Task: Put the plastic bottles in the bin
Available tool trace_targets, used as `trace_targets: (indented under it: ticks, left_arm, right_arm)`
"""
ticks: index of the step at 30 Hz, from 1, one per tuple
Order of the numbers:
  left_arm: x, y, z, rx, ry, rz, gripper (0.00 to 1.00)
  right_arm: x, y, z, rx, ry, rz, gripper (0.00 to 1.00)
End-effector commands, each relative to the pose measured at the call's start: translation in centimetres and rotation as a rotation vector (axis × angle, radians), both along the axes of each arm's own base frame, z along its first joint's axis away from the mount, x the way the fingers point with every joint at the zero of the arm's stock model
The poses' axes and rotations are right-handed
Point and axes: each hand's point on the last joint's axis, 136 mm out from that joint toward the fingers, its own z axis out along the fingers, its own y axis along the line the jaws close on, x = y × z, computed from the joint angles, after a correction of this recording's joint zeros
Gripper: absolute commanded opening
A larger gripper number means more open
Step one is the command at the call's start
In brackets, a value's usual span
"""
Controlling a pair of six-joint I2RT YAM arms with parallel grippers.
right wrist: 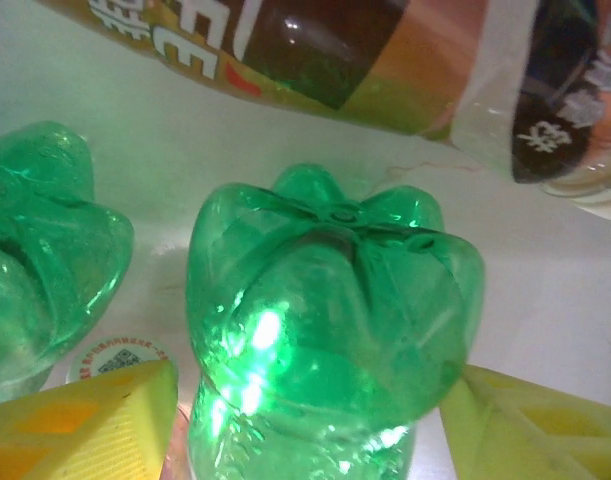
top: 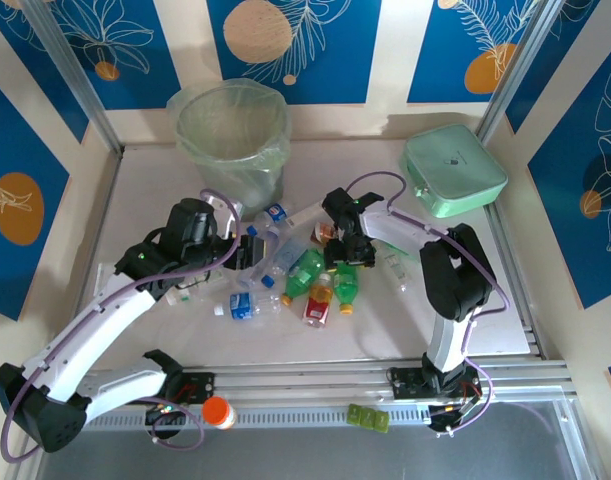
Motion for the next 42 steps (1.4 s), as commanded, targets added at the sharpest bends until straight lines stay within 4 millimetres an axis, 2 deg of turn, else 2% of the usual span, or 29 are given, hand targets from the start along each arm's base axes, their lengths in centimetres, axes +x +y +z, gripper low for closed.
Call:
trace_targets:
  ticks: [1,5,10,17,20,23,26,29,32,34,37,40,42]
  left_arm:
    - [-0.1,0.2,0.2,0.005,-0.025,-0.008,0.68]
    - [-0.2,0.2,0.3,0.001,-0.028,-0.009,0.69]
    - [-0.1,0.3,0.2,0.008,-0.026,0.000,0.69]
    - [-0.1,-0.1,0.0,0.000,-0.015,-0.012,0.69]
    - [0.0,-0.1,0.2,-0.010,-0.021,-0.011,0.69]
    - [-0.3,-0.5,0.3,-0.036,-0.013,-0.027,0.70]
    - [-0.5,-1.1,0.9,-0.079,-0.002,-0.039,0.70]
    - [-1.2,-2.1,2.3,-0.164,-0.001,-0.079,0.72]
    - [-2.7,-4.0,5.2,-0.309,-0.024,-0.194,0.74]
    - [-4.3,-5.7,8.0,-0.461,-0.088,-0.324,0.77]
    - [-5.1,-6.7,10.8,-0.587,-0.129,-0.396,0.80]
    - [-5.6,-7.5,12.9,-0.634,-0.153,-0.447,0.81]
    - [-5.8,-7.7,13.9,-0.652,-0.165,-0.465,0.82]
  right_arm:
    - [-0.2,0.4,-1.2,0.033,0.043,-0.029,0.70]
    - [0.0,0.1,-2.1,0.033,0.053,-0.050,0.67]
    - [-0.1,-0.1,-2.2,0.037,0.049,-0.058,0.55]
    - [-0.7,-0.4,-0.7,0.050,0.019,-0.054,0.54]
    - [-1.0,-0.5,1.1,0.058,-0.020,-0.045,0.54]
    - [-1.2,-0.2,4.1,0.093,-0.113,-0.024,0.54]
    - [-1.5,0.6,8.5,0.197,-0.230,-0.017,0.54]
    - [-2.0,1.8,13.6,0.368,-0.359,-0.002,0.54]
    - [-2.9,2.9,19.0,0.548,-0.477,0.017,0.54]
    - [-3.9,3.7,23.0,0.690,-0.550,0.049,0.54]
    - [-5.3,4.5,28.1,0.854,-0.656,0.104,0.54]
    - [-6.9,5.3,32.0,0.996,-0.704,0.180,0.54]
    - [-7.9,5.9,34.0,1.075,-0.721,0.229,0.54]
